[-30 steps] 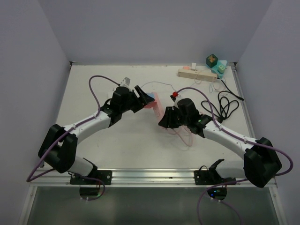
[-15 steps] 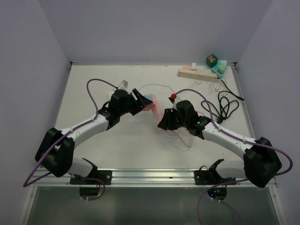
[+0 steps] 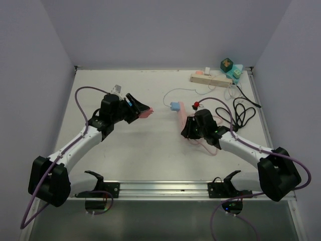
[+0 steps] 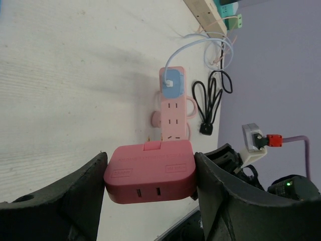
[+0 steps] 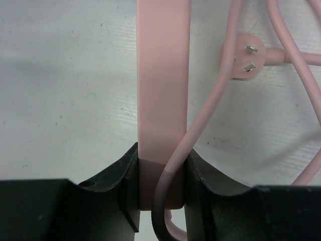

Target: Pull the plug off the socket

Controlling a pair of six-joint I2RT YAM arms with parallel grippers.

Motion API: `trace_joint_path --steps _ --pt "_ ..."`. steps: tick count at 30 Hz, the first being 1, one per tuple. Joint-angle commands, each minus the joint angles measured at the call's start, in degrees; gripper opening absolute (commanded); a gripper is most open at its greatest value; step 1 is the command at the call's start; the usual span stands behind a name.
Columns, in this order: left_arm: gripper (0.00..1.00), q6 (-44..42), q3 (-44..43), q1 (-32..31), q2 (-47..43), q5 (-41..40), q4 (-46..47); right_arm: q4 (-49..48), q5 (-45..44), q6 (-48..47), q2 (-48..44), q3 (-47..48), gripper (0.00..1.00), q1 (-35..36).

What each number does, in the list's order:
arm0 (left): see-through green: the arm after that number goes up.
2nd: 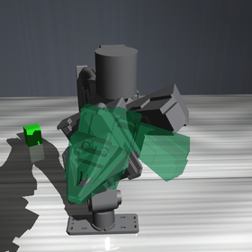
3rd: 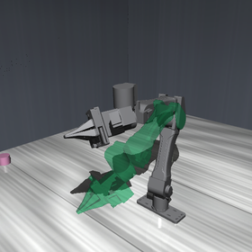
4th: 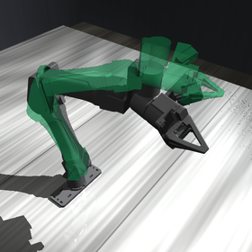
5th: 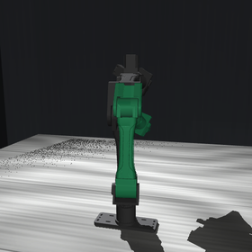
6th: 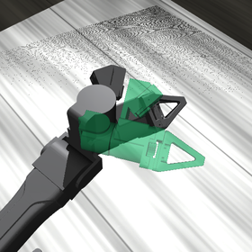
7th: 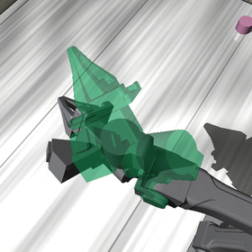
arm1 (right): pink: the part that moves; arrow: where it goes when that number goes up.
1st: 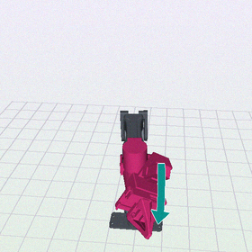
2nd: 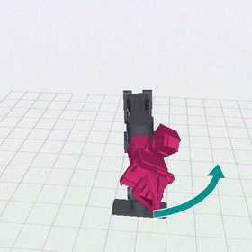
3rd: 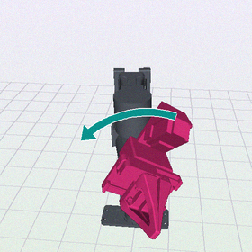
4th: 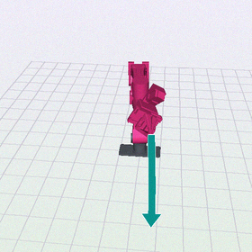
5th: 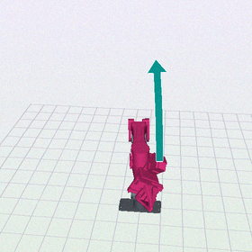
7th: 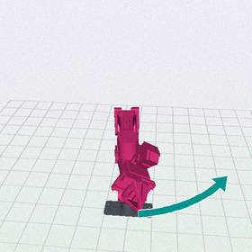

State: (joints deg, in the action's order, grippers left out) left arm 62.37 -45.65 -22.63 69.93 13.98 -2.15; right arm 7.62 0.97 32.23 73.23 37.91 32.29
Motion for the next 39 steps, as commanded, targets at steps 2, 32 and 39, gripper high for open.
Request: trace_joint_path --steps 2,32,39 --pt "0.0 -8.0 -1.9 1.5 -1.9 -2.0 -6.5 -2.8 -1.5 -1.1 -1.6 2.4 0.0 0.1" --pt "0.51 -16.8 -2.0 4.5 22.8 -46.3 6.0 -2.3 7.2 -1.3 -5.8 3.3 0.0 -0.2" --pt "0.87 -15.6 0.8 4.5 17.9 -42.7 4.4 -3.2 8.7 -1.1 -4.7 3.2 0.0 -0.2"
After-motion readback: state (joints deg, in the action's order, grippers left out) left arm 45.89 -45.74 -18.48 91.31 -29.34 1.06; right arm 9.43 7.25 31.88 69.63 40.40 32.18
